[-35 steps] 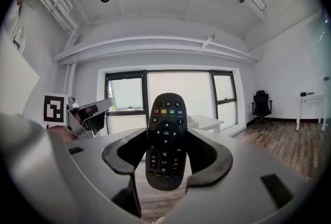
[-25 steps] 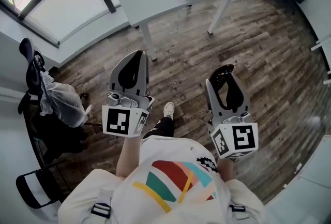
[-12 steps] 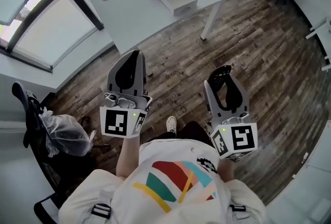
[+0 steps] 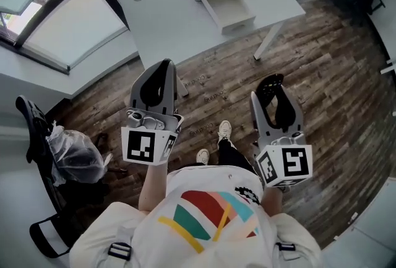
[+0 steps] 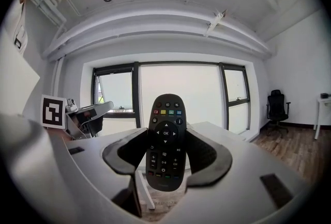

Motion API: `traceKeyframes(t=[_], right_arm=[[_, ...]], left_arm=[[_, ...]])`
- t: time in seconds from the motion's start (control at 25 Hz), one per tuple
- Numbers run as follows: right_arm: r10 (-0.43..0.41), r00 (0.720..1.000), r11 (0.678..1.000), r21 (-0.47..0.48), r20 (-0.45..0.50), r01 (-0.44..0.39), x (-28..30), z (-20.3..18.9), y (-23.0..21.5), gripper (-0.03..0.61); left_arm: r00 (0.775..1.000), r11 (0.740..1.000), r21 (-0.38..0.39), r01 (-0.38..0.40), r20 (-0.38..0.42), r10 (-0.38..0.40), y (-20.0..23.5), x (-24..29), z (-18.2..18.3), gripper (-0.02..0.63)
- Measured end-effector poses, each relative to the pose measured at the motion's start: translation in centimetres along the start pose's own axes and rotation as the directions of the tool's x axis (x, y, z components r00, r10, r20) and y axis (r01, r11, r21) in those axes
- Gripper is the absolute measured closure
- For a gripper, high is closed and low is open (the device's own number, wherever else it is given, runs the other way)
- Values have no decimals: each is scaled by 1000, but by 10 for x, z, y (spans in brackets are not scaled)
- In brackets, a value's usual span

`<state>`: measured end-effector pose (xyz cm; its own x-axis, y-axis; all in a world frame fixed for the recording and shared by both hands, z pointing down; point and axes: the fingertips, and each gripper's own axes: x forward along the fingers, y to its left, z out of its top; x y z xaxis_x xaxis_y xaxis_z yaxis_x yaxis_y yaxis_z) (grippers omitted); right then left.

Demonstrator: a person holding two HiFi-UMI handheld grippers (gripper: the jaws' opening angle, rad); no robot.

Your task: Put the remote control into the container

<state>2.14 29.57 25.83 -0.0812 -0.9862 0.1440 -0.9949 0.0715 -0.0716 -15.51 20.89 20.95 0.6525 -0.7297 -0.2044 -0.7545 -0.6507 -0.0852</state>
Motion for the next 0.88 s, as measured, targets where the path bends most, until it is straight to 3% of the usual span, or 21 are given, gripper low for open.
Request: traceKeyframes(t=[0.52,0.88], right_arm=[[65,998,998,21,-11,-64,106,14,-101,344],[76,997,997,19,14,-76,136,15,-131,345]], left_arm=[[996,995,51,-88,-10,88,9,124,-24,606],[998,996,58,-67,25,66,-1,173,-33,606]])
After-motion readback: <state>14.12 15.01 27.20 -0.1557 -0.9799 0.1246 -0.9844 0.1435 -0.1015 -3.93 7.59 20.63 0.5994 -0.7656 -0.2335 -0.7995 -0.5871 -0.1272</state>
